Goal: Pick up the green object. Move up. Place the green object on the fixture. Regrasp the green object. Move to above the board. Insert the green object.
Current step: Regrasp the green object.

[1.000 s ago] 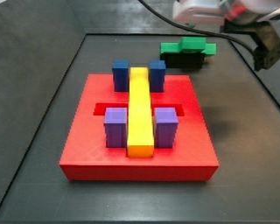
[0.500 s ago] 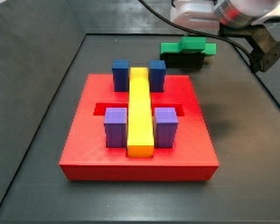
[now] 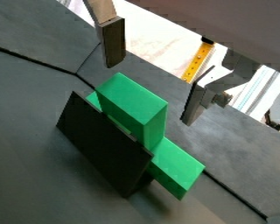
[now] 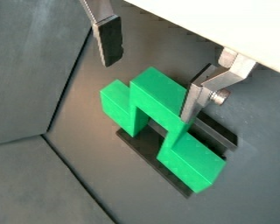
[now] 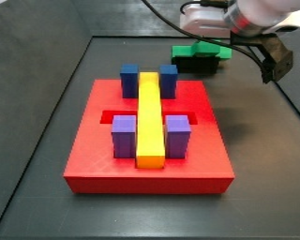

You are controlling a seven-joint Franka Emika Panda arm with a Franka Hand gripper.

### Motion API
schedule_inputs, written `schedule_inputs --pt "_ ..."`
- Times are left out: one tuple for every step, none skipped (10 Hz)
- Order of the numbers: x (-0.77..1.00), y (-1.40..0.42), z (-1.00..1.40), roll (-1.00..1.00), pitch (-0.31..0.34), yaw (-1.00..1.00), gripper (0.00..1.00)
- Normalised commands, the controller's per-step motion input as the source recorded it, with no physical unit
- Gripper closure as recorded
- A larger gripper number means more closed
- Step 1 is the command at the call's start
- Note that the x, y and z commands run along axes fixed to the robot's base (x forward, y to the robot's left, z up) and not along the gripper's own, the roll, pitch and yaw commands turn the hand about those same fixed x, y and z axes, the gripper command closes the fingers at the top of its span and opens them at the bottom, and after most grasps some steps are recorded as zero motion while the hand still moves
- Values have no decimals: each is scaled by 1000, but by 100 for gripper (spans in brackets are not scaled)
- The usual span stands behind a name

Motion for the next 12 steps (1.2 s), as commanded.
schedule_inputs --pt "0 0 -97 114 0 0 0" --pt "-23 0 -129 206 0 0 0" --pt "-106 14 -140 286 0 0 0" --pt "-71 0 -114 157 0 0 0" --pt "-46 0 -89 83 0 0 0" --pt "-54 0 -106 40 0 0 0" --pt "-31 0 -140 6 0 0 0" --pt "0 0 -237 51 0 0 0" --pt "63 0 -286 29 0 0 0" --pt "74 0 -254 31 0 0 0" --pt "71 0 -220 17 14 0 0" --pt "83 40 -166 0 37 0 0"
